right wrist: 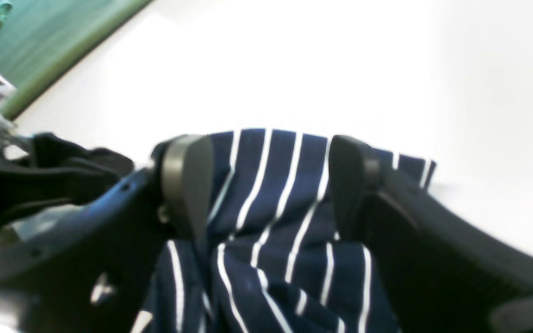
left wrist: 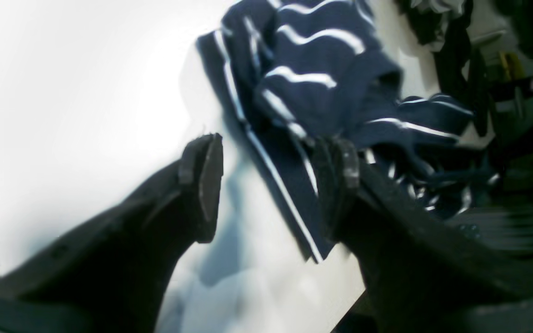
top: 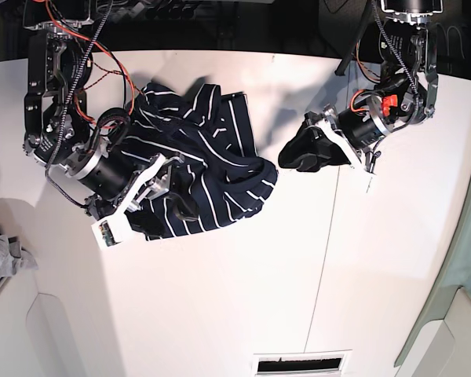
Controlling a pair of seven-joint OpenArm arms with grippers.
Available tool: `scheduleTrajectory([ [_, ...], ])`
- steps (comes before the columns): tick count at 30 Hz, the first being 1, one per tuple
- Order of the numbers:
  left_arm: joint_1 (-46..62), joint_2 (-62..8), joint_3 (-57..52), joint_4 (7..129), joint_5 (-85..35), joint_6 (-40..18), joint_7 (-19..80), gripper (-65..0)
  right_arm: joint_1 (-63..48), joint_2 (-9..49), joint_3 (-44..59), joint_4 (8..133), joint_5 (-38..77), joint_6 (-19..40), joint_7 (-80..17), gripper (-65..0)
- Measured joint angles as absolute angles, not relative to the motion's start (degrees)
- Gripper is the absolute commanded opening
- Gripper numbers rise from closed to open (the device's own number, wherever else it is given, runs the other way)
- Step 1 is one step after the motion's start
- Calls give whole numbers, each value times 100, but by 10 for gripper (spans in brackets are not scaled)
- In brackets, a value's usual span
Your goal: Layout the t-shirt on the table in an organized manner, then fold the t-shirt properly
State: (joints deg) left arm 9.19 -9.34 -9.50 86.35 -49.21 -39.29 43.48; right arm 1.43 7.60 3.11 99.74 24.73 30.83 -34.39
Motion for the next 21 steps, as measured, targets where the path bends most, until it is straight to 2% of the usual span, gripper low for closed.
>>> scheduleTrajectory([
  [9,952,-941,-856,8635,-4823,-3927,4355,-315,113,875,550,9633,2434,3044,-3435,-269],
  [11,950,-1002,-854,8635,-4856,-3929,4355,-319,110,856,550,9633,2436,3044,-3433,-364],
  [12,952,-1055,-854,8635,-4893,-3927,4353,-339,115,840,550,9633,2438,3044,-3428,-444],
  [14,952,-1157,-860,8635,-5019,-3927,4353,-425,113,840,548,9633,2436,3044,-3406,-622],
  [15,950,-1177,-864,8635,-5046,-3929,4351,-483,110,843,548,9633,2388,3044,-3363,-650],
  [18,954,-1205,-858,8702,-5159,-3927,4442,-602,113,843,550,9633,2115,3044,-3022,-650],
  [21,958,-1208,-847,9019,-5349,-3927,4827,-625,115,843,550,9633,1798,3046,-2689,-650],
])
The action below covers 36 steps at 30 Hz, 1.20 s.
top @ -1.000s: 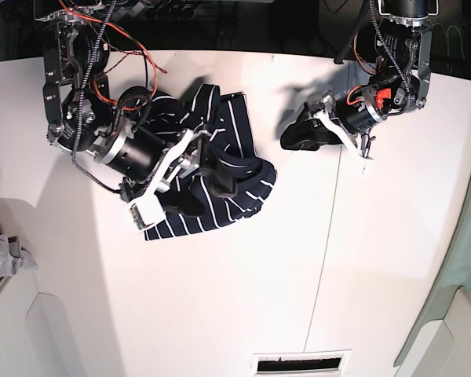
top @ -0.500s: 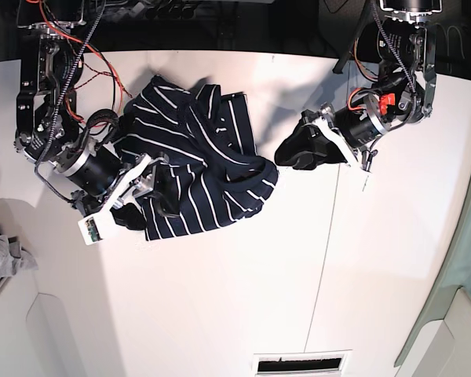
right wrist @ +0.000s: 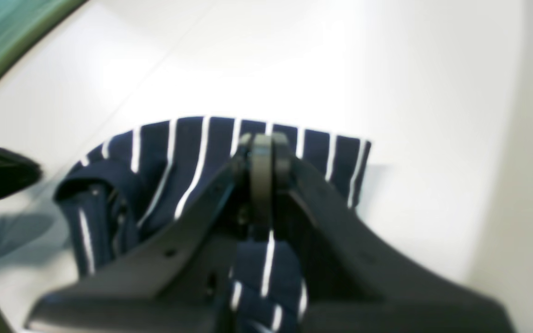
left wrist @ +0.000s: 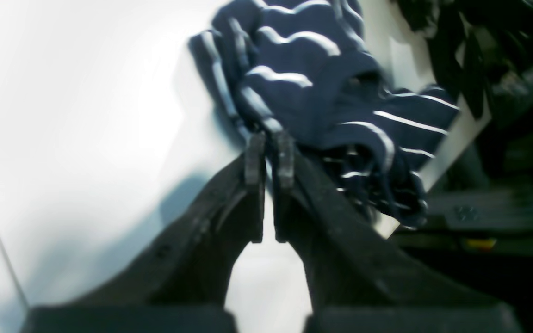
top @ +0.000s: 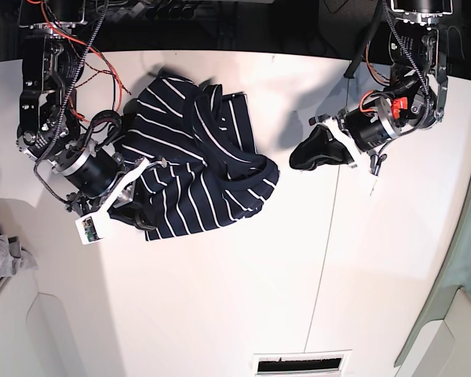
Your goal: Layout the t-shirt on the table in an organized manner, then fold the t-shirt properly
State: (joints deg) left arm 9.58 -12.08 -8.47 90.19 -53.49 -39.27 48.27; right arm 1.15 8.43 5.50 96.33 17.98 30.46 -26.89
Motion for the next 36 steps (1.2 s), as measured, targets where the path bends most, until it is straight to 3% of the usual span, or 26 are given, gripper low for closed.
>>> scheduleTrajectory([
  [6,1035,-1212,-727,10053,-5734,-3935,5013,-625,250,845,550,9553,1559,3046,-2375,-650],
  [11,1048,-1175,97,10208,-5690,-3927,4921,-625,762,840,548,8755,1564,3065,-2303,-650],
  [18,1007,-248,545,10206,-5299,-3942,4836,-625,1645,834,541,7096,1549,3055,-1892,-650],
  [26,989,-89,598,9056,-4917,-3929,4711,-625,1953,749,502,5894,1542,3087,-1885,-650],
  [36,792,-460,558,7885,-4165,-3900,4416,-625,1704,746,502,5699,1813,3111,-1835,-650],
])
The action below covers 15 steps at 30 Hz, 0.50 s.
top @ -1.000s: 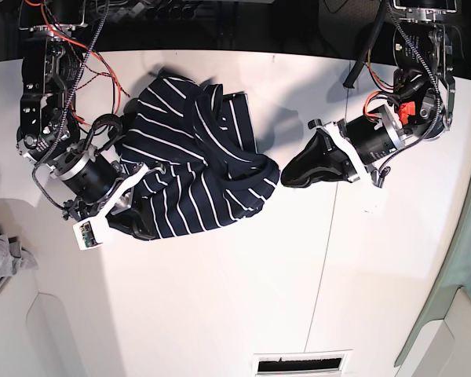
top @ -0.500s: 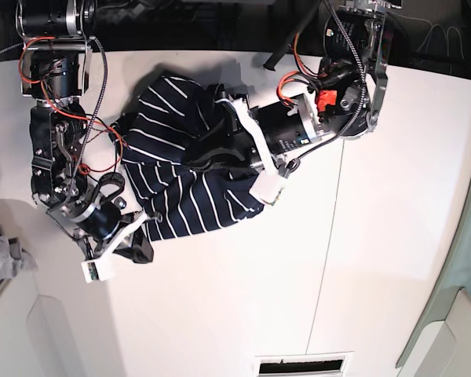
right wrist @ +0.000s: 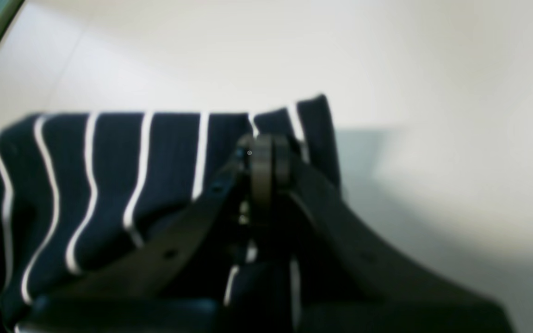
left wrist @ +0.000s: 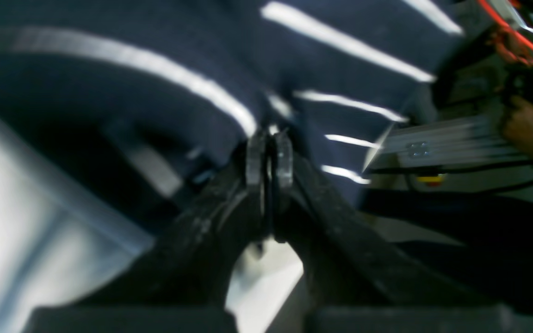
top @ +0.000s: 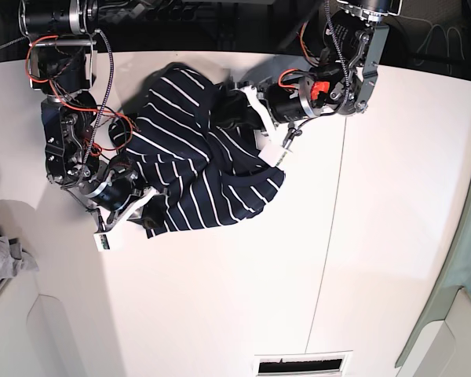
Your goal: Layout the t-shirt on the table in an organized manner, then fold the t-shirt properly
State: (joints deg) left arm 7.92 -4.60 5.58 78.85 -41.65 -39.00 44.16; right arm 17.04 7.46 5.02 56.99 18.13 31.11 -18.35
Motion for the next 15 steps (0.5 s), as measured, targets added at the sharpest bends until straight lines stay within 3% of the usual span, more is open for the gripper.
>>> scheduleTrajectory([
  [10,189,-609,528,7789,-3371,-3229,4416,-625,1393,762,502,5699,2117,3140,-1824,-650],
  [15,-152,-617,523,7284,-3162,-3203,4320,-625,1326,755,502,5701,2331,3181,-1826,-650],
])
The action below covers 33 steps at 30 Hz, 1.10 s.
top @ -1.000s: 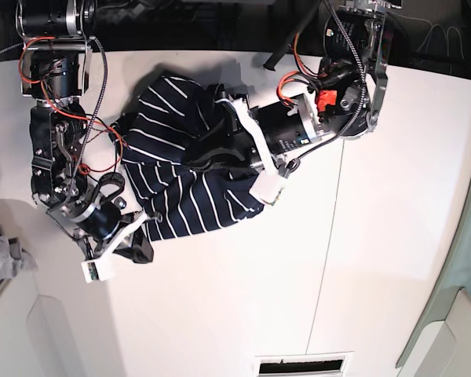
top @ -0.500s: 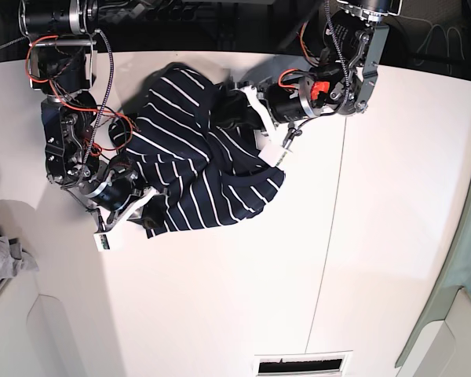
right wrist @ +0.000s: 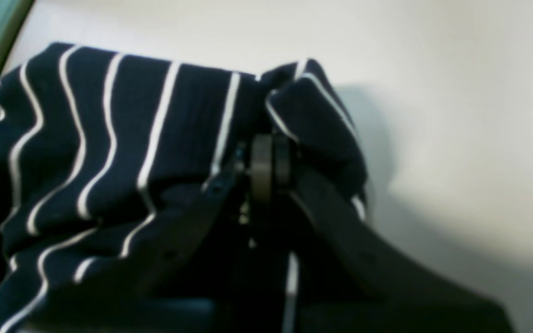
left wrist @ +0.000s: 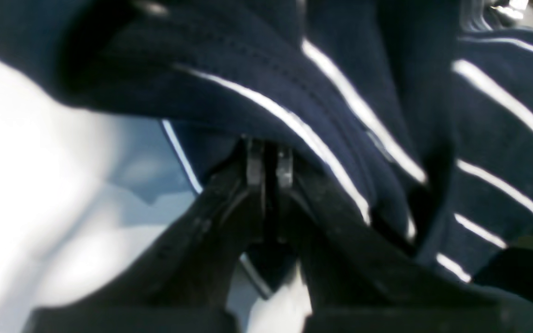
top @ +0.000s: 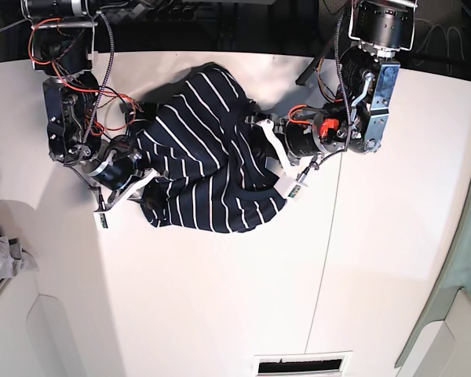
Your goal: Layout the t-shirt on the table in an organized manner, then fold the t-shirt properly
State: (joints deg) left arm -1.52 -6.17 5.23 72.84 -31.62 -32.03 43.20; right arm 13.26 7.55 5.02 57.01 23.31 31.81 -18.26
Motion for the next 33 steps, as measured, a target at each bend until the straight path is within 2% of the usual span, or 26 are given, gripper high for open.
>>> scheduleTrajectory([
  [7,-1100,-537,523,5789,-3238,-3343,4021,-625,1205,760,513,5774,2399,3194,-1833,-650],
  [14,-1479,-556,523,5682,-3083,-3387,4136,-624,770,757,513,6372,2591,3194,-1922,-650],
  [24,-1177,-613,528,7424,-3199,-3474,4687,-624,705,762,891,7094,2541,3201,-2071,-650],
  [33,115,-1044,521,9223,-3371,-3642,4635,-624,1127,1050,915,7076,1782,3218,-1874,-650],
])
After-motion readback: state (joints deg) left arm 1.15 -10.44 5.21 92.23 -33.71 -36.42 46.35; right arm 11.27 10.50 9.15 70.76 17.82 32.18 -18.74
